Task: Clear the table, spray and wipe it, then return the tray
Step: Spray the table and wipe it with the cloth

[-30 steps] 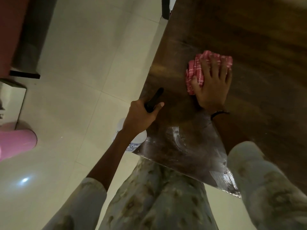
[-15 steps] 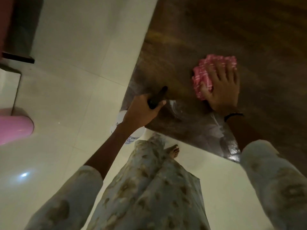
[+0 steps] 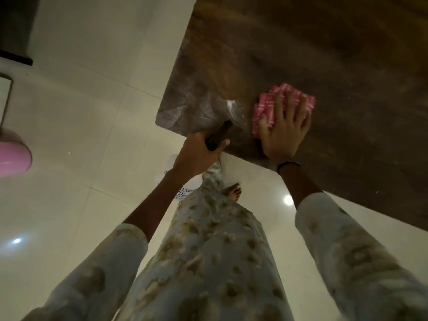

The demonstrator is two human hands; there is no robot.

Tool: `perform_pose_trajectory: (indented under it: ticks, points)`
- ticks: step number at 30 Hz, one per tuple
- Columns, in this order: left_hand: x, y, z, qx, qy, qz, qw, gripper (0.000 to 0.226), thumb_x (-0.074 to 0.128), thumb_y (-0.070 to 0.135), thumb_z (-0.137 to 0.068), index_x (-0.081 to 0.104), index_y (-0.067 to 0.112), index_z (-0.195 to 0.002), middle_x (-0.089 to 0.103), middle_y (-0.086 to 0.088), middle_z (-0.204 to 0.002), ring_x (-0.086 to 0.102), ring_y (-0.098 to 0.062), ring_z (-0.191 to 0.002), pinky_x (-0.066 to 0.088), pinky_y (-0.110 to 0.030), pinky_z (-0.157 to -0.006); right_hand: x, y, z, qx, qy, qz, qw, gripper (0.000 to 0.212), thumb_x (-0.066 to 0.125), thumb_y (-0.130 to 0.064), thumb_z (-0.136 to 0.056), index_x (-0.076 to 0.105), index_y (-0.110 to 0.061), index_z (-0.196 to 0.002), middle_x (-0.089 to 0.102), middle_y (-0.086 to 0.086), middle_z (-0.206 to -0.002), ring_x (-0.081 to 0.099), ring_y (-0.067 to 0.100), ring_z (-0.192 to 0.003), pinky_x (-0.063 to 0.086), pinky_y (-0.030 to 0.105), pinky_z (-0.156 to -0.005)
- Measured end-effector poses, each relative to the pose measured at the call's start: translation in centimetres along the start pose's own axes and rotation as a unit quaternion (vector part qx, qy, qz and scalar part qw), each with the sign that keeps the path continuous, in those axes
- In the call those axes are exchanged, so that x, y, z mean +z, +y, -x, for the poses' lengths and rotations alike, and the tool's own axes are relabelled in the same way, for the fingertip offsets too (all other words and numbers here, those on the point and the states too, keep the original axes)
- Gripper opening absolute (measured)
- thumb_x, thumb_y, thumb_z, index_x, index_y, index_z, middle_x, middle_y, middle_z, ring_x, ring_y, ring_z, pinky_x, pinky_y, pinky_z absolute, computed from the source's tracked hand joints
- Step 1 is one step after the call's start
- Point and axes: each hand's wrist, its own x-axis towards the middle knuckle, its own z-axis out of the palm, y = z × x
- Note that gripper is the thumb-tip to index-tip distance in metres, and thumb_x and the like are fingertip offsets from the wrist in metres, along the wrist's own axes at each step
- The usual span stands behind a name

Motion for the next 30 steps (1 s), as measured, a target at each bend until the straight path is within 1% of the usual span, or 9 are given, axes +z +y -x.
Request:
perform_pose_trajectory:
  ticks: [6, 8, 11, 14, 18, 21, 25, 27, 30]
  points:
    - [0.0, -0.2, 0.6, 0.01, 0.02, -0.016, 1.0, 0.036, 0.068, 0.032, -0.083, 0.066, 0.004, -0.106, 0.056, 0.006, -0.061, 0.052, -0.002, -0.056, 0.037, -0.001, -0.054, 0.7, 0.6, 3.5, -0.199, -0.035, 0.025, 0.979, 0.071, 0.019, -0.065, -0.09, 0.025, -0.026, -0.149, 0.023, 0.007, -0.157, 0.015, 0.035, -0.145, 0.014, 0.055, -0.116]
    - [-0.1, -0.5, 0.8, 0.004, 0.023, -0.017, 1.0, 0.037, 0.068, 0.034, -0.083, 0.067, 0.003, -0.104, 0.058, 0.001, -0.064, 0.053, -0.006, -0.056, 0.038, -0.001, -0.053, 0.9, 3.4, 5.4, -0.179, -0.032, 0.026, 0.983, 0.073, 0.017, -0.067, -0.089, 0.024, -0.027, -0.149, 0.023, 0.006, -0.157, 0.014, 0.034, -0.145, 0.014, 0.055, -0.116]
    - [-0.2, -1.1, 1.1, -0.004, 0.014, -0.031, 0.999, 0.039, 0.066, 0.036, -0.084, 0.066, 0.007, -0.109, 0.052, 0.011, -0.058, 0.05, -0.003, -0.051, 0.034, -0.002, -0.047, 1.1, 6.4, 7.1, -0.111, -0.022, 0.026, 0.993, 0.072, 0.024, -0.063, -0.088, 0.027, -0.025, -0.148, 0.025, 0.007, -0.157, 0.014, 0.034, -0.145, 0.016, 0.055, -0.116]
    - [-0.1, -2.0, 1.4, -0.015, 0.04, -0.039, 0.998, 0.039, 0.064, 0.04, -0.084, 0.068, 0.011, -0.111, 0.047, 0.016, -0.053, 0.046, -0.002, -0.045, 0.031, -0.002, -0.045, 1.0, 7.0, 7.2, -0.101, -0.01, 0.012, 0.995, 0.069, 0.031, -0.059, -0.088, 0.029, -0.024, -0.147, 0.029, 0.008, -0.155, 0.017, 0.033, -0.145, 0.017, 0.054, -0.116]
    - [-1.2, -2.8, 1.4, -0.058, 0.071, -0.026, 0.995, 0.039, 0.065, 0.042, -0.083, 0.069, 0.006, -0.096, 0.049, 0.011, -0.05, 0.048, -0.005, -0.045, 0.032, -0.003, -0.044, 1.0, 5.9, 6.5, -0.07, 0.014, 0.009, 0.997, 0.068, 0.031, -0.058, -0.088, 0.028, -0.026, -0.148, 0.028, 0.007, -0.155, 0.017, 0.033, -0.145, 0.016, 0.053, -0.117]
    - [-2.4, -3.5, 1.6, -0.101, 0.087, -0.001, 0.991, 0.03, 0.066, 0.04, -0.083, 0.057, 0.013, -0.073, 0.05, 0.01, -0.052, 0.049, -0.004, -0.048, 0.034, -0.001, -0.045, 0.8, 3.9, 5.8, -0.051, 0.027, 0.01, 0.998, 0.069, 0.024, -0.062, -0.09, 0.027, -0.025, -0.149, 0.026, 0.007, -0.156, 0.017, 0.034, -0.145, 0.016, 0.054, -0.116]
    - [-3.4, -4.4, 1.7, -0.111, 0.105, -0.008, 0.988, 0.043, 0.065, 0.039, -0.084, 0.044, 0.016, -0.055, 0.044, 0.006, -0.046, 0.044, -0.008, -0.041, 0.033, -0.005, -0.041, 0.7, -0.4, 2.5, -0.067, 0.027, 0.019, 0.997, 0.07, 0.02, -0.064, -0.091, 0.025, -0.025, -0.149, 0.025, 0.009, -0.157, 0.018, 0.037, -0.144, 0.016, 0.057, -0.115]
    - [-4.2, -4.9, 1.7, -0.11, 0.103, -0.006, 0.989, 0.045, 0.065, 0.04, -0.084, 0.043, 0.017, -0.053, 0.041, 0.004, -0.045, 0.041, -0.011, -0.04, 0.032, -0.006, -0.04, 0.9, -3.5, 0.8, -0.096, 0.025, 0.024, 0.995, 0.074, 0.019, -0.067, -0.09, 0.027, -0.024, -0.149, 0.026, 0.011, -0.156, 0.02, 0.039, -0.143, 0.016, 0.057, -0.115]
    - [-5.6, -5.5, 1.9, -0.101, 0.116, 0.001, 0.988, 0.047, 0.064, 0.044, -0.083, 0.053, 0.002, -0.065, 0.037, 0.001, -0.046, 0.035, -0.014, -0.039, 0.029, -0.011, -0.04, 1.5, -8.8, -1.0, -0.128, 0.023, 0.028, 0.991, 0.078, 0.02, -0.071, -0.087, 0.033, -0.022, -0.147, 0.032, 0.012, -0.153, 0.026, 0.04, -0.141, 0.019, 0.057, -0.113]
